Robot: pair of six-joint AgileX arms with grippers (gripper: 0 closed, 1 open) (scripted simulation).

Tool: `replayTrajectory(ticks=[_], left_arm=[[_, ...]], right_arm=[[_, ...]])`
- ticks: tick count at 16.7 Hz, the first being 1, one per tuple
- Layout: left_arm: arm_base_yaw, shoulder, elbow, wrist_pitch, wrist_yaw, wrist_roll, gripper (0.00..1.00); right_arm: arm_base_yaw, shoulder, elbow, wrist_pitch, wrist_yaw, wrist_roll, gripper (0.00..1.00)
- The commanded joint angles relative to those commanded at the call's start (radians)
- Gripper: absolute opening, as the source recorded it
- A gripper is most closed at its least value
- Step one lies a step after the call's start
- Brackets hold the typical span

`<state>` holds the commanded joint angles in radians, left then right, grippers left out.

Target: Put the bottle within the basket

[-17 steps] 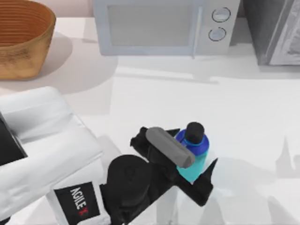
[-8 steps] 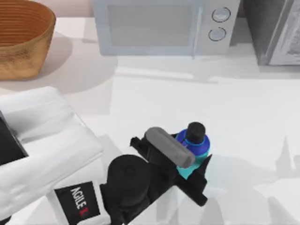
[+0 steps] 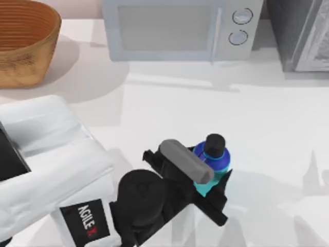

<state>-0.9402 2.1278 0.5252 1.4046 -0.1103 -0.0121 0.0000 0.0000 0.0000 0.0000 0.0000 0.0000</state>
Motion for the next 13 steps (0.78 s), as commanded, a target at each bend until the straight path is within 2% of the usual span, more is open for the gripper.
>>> replayTrajectory(ticks=[9,13], left_arm=[[0.005,-0.006,0.010,-0.010,0.010,0.002,0.00],[0.106,-0.049,0.156,-0.141,0.131,0.022,0.00]], right_arm=[[0.000,0.000,0.000,0.000,0.000,0.000,1.00],[0.000,0.000,0.000,0.000,0.000,0.000,1.00]])
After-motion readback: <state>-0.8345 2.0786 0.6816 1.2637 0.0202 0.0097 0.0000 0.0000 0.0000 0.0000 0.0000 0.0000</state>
